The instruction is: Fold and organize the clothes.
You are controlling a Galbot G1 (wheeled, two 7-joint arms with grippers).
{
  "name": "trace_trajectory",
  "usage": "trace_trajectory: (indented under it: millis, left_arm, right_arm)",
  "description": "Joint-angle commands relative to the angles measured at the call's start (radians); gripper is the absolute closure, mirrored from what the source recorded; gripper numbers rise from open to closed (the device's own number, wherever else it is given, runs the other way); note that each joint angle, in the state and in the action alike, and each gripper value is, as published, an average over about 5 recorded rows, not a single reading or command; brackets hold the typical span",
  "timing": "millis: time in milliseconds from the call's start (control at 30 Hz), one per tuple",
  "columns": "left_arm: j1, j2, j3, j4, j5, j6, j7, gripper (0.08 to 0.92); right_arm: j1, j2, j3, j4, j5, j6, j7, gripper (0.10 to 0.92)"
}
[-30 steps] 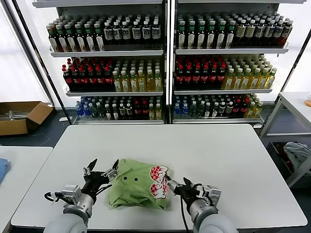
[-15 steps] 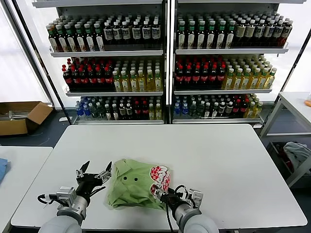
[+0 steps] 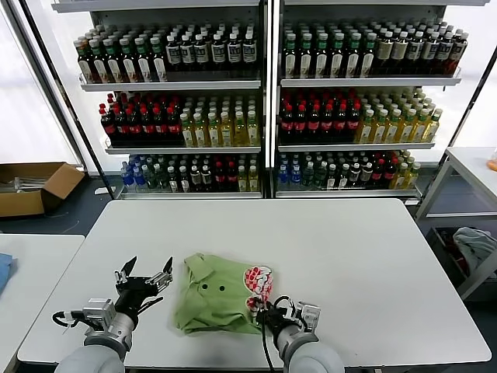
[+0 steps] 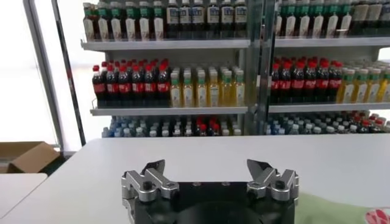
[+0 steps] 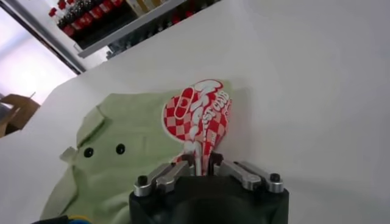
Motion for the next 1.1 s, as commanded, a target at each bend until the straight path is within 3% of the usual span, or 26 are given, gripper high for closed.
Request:
trace_trajectory:
  millis: [33, 267, 567, 800, 933, 1100]
  left_arm:
    - [-0.004, -0.004, 0.004, 0.002, -0.005, 0.001, -0.004, 0.177]
    - [-0.01, -0.019, 0.02, 0.006, -0.005, 0.001, -0.006, 0.177]
    - [-0.005, -0.032, 0.043, 0.015, 0.008, 0.0, -0.005, 0.177]
    - [0.009, -0.04, 0.044, 0.021, 0.012, -0.001, -0.003, 0.177]
    - [0.007, -0.049, 0.055, 0.025, 0.021, -0.002, -0.002, 0.177]
    - [0.004, -0.053, 0.061, 0.03, 0.027, -0.004, 0.001, 0.177]
  right_arm:
    - [0.012, -0.101, 0.087, 0.044, -0.142, 0.0, -0.023, 0.861]
    - [-0.01, -0.215, 0.188, 0.02, -0.263, -0.001, -0.095, 0.874]
    - [-0.043, -0.215, 0.23, -0.045, -0.423, 0.0, -0.178, 0.865]
    - [-0.107, -0.161, 0.284, 0.133, -0.605, 0.006, -0.197, 0.687]
    - [-0.125, -0.143, 0.24, 0.217, -0.581, 0.006, -0.192, 0.574]
    - [-0.133, -0.128, 0.16, 0.201, -0.521, 0.003, -0.18, 0.427]
